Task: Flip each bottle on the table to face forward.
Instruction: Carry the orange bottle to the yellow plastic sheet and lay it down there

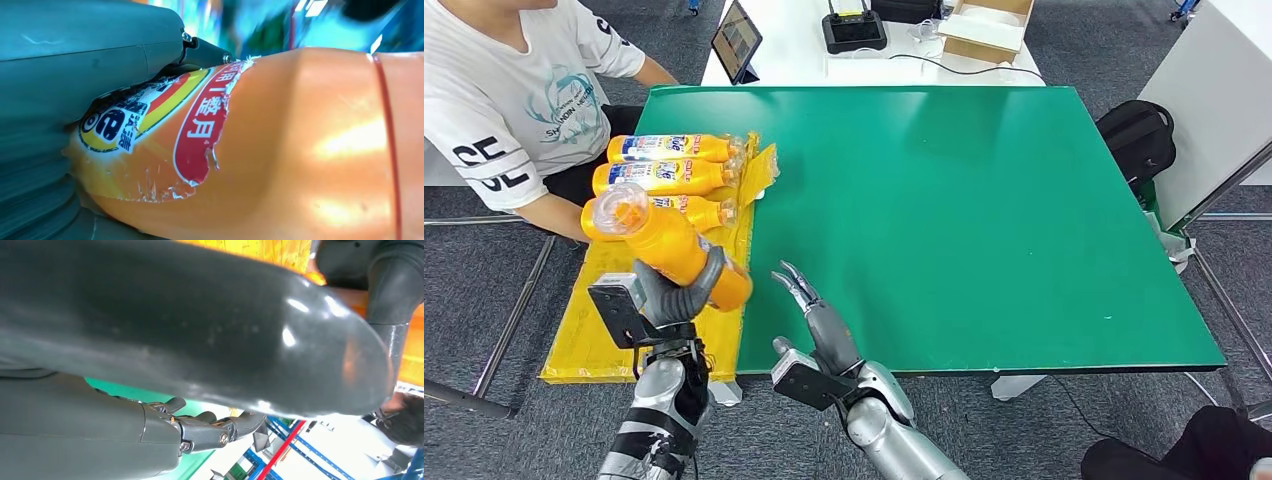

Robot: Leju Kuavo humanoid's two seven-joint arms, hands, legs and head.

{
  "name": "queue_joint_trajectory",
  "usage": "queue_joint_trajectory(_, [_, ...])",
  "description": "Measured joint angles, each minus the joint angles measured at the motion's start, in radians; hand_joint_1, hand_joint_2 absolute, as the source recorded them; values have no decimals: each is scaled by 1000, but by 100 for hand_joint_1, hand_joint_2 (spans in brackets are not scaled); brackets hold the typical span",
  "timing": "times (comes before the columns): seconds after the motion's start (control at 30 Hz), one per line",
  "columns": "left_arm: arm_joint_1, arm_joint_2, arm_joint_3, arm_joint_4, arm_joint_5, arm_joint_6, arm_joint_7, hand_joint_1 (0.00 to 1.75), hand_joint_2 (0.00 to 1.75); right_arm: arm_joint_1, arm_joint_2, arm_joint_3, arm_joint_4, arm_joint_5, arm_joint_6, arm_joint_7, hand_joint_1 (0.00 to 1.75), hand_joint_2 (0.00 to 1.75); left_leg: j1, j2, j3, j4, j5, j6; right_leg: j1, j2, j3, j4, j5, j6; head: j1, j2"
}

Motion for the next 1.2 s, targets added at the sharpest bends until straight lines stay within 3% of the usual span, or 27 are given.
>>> queue_joint_trajectory(0.13, [-17, 15, 12, 6, -134, 146, -11, 175, 175, 0, 0, -1, -10, -12, -4, -13, 0, 0, 0, 0, 0, 0, 0, 0, 0, 0, 0, 0, 0, 0, 0, 0])
queue_joint_trajectory(0.3, [-32, 36, 18, 16, -191, 195, -11, 175, 175, 0, 0, -3, -22, -18, -8, -17, 0, 0, 0, 0, 0, 0, 0, 0, 0, 0, 0, 0, 0, 0, 0, 0])
queue_joint_trajectory(0.37, [-39, 41, 23, 24, -274, 234, 26, 175, 175, 4, 0, -6, -33, -36, -28, -44, 0, 0, 0, 0, 0, 0, 0, 0, 0, 0, 0, 0, 0, 0, 0, 0])
queue_joint_trajectory(0.47, [-57, 46, 101, 35, -654, 293, 106, 175, 175, 15, -5, -15, -85, -75, -75, -99, 0, 0, 0, 2, 0, 0, 0, 0, 0, 1, -1, 0, 0, 0, 0, 0])
queue_joint_trajectory(0.57, [-86, 56, 221, 69, -1268, 309, 142, 175, 175, 24, -16, -22, -143, -89, -93, -107, 0, 0, 0, 3, 0, 0, 0, 0, 0, 2, -1, 0, 0, 0, 0, 0])
queue_joint_trajectory(0.6, [-94, 69, 234, 94, -1433, 309, 189, 175, 175, 28, -18, -23, -163, -94, -100, -111, 0, 0, 0, 3, 0, 0, 0, 0, 0, 2, -1, 0, 0, 0, 0, 0])
queue_joint_trajectory(0.67, [-114, 108, 223, 166, -1582, 310, 310, 175, 175, 36, -22, -24, -200, -103, -115, -123, 0, 0, 0, 4, 0, 0, 0, 0, 0, 3, -2, 0, 1, 0, 0, 0])
queue_joint_trajectory(0.73, [-145, 151, 192, 258, -1569, 310, 393, 175, 175, 43, -25, -26, -234, -111, -125, -131, 0, 0, 0, 5, 1, 0, 0, 0, 0, 4, -2, 0, 1, 0, 0, 0])
queue_joint_trajectory(0.83, [-208, 206, 139, 425, -1528, 298, 438, 175, 175, 53, -31, -29, -280, -115, -128, -135, 0, 0, 0, 4, 1, 0, 1, 0, 0, 4, -2, 0, 1, 0, 0, 0])
queue_joint_trajectory(0.93, [-266, 248, 56, 583, -1519, 220, 475, 175, 175, 61, -34, -30, -319, -117, -127, -135, 0, 0, 0, 4, 0, 0, 1, 0, 0, 4, -2, 1, 1, 0, 0, 0])
queue_joint_trajectory(1.03, [-321, 272, -15, 676, -1510, 154, 487, 175, 175, 70, -34, -32, -347, -118, -124, -135, 0, 0, 0, 3, 0, 0, 1, 0, 0, 4, -1, 1, 1, 0, 0, 0])
queue_joint_trajectory(1.2, [-374, 289, -65, 749, -1492, 129, 483, 175, 175, 74, -34, -33, -368, -132, -114, -130, 0, 0, 0, 3, 2, 0, 1, -1, 0, 3, 1, 1, 0, 0, 0, 0])
